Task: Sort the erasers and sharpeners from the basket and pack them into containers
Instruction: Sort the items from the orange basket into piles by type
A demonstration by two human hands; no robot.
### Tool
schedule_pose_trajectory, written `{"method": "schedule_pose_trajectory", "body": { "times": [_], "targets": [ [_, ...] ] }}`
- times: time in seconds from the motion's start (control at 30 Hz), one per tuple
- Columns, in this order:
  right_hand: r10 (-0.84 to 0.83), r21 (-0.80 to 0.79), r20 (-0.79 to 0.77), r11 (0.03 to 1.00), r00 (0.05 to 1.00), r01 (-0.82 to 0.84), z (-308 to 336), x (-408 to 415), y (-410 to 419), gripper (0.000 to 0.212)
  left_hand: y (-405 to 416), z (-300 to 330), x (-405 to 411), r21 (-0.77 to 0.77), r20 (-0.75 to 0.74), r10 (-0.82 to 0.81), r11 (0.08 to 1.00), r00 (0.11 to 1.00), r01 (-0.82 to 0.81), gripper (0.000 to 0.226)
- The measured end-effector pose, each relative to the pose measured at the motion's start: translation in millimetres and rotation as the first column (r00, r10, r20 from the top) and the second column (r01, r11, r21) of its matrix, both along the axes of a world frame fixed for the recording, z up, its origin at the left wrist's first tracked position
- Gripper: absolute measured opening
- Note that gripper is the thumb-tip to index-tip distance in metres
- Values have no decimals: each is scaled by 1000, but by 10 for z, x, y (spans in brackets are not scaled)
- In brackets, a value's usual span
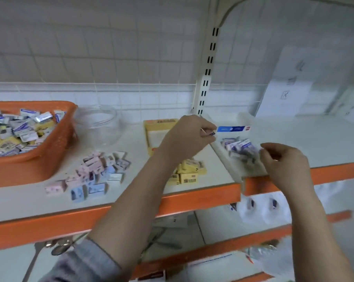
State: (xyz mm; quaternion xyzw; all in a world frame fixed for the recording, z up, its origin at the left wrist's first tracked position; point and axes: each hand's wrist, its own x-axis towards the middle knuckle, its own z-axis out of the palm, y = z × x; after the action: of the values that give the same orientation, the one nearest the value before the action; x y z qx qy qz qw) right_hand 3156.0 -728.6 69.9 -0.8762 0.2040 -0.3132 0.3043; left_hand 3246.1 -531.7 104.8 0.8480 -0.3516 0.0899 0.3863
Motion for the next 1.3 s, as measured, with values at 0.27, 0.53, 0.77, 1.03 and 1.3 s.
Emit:
{"method": "schedule_pose_trajectory", "body": {
  "times": [0.27, 0.53, 0.77, 1.03, 1.3],
  "targets": [
    [-35, -77, -161, 997, 986, 23, -281, -151, -895, 29, -1358, -132, 160, 137, -62, -121, 982, 991, 128, 34],
    [21, -42, 62, 999, 998, -18, -656, -220, -908, 13, -1679, -341, 262, 317, -67, -120, 939, 990, 135, 32],
    [19, -12, 174, 1000, 985, -18, -720, -232, -851, 11, -1637, -362, 279, 172, -90, -45, 983, 995, 60, 28],
    [-21, 4, 173, 1000, 985, 21, -619, -143, -668, 12, -1075, -109, 140, -35, -82, 90, 995, 993, -93, 21],
    [55, 4, 242, 998, 969, -57, -292, 245, 385, 12, 354, 188, 199, 105, -79, 148, 985, 986, -139, 20]
  ]
}}
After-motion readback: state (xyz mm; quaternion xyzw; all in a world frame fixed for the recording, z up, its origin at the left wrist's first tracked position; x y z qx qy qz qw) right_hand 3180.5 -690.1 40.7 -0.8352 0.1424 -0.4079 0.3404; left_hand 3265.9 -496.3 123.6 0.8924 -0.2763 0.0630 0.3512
